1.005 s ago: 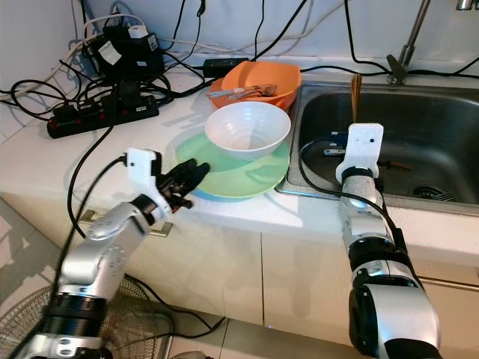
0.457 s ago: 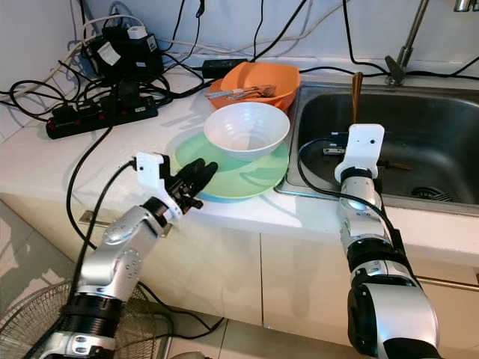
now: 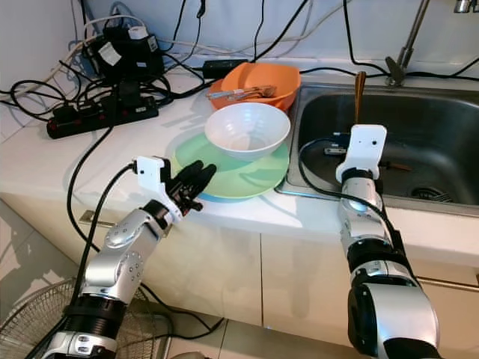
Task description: Kitchen organization
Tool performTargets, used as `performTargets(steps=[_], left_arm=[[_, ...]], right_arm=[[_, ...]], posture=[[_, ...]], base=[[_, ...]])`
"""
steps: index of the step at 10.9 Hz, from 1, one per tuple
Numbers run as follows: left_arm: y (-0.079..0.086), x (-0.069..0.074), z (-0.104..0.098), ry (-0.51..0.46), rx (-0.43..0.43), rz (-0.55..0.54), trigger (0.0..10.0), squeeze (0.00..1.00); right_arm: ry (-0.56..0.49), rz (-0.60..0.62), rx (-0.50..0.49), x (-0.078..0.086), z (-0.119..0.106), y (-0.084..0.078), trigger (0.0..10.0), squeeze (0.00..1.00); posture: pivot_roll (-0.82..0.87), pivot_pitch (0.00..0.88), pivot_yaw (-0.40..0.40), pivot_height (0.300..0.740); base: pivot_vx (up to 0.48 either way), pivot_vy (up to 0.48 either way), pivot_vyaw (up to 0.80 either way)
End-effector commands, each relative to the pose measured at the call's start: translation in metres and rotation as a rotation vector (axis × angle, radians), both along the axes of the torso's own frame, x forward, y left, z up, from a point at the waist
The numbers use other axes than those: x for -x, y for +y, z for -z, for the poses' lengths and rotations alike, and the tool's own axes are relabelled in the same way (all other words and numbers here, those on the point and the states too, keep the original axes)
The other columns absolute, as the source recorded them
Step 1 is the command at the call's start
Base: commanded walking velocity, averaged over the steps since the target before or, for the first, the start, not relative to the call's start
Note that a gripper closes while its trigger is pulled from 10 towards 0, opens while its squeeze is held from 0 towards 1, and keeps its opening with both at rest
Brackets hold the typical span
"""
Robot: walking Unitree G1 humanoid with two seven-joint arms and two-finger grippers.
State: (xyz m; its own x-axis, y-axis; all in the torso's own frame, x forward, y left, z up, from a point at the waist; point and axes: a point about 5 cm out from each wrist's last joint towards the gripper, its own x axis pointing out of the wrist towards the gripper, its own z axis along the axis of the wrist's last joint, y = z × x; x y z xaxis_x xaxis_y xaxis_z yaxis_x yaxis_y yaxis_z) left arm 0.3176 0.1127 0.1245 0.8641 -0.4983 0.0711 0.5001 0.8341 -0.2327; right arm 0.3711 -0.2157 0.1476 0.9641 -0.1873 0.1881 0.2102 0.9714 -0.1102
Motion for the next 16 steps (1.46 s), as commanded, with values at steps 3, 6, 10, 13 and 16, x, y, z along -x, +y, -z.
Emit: performTargets(steps=[3,6,10,13,16], left_arm=[[0.002,-0.001,0.002,0.000,-0.013,-0.007,10.0,0.00],[0.002,-0.001,0.002,0.001,-0.013,-0.005,10.0,0.00],[0.001,0.000,0.003,0.001,-0.013,-0.003,10.0,0.00],[0.001,-0.001,0.001,-0.005,-0.007,-0.008,10.0,0.00],[-0.001,-0.002,0.001,-0.009,0.004,-0.010,10.0,0.00]], right_arm=[[0.051,-0.005,-0.023,0.003,0.014,0.003,10.0,1.00],[0.058,-0.011,-0.020,0.003,0.014,0.003,10.0,1.00],[0.134,-0.024,0.034,-0.008,0.007,0.010,10.0,0.00],[0.018,-0.034,0.022,-0.017,-0.025,0.013,10.0,0.00],[-0.104,-0.057,0.020,-0.020,-0.055,0.018,10.0,0.00]], posture=[[0.10,0.000,0.083,0.740],[0.10,0.000,0.080,0.740],[0.10,0.000,0.078,0.740],[0.09,0.000,0.076,0.740],[0.08,0.000,0.070,0.740]], base=[[0.000,0.000,0.00],[0.000,0.000,0.00],[0.000,0.000,0.00],[0.000,0.000,0.00],[0.000,0.000,0.00]])
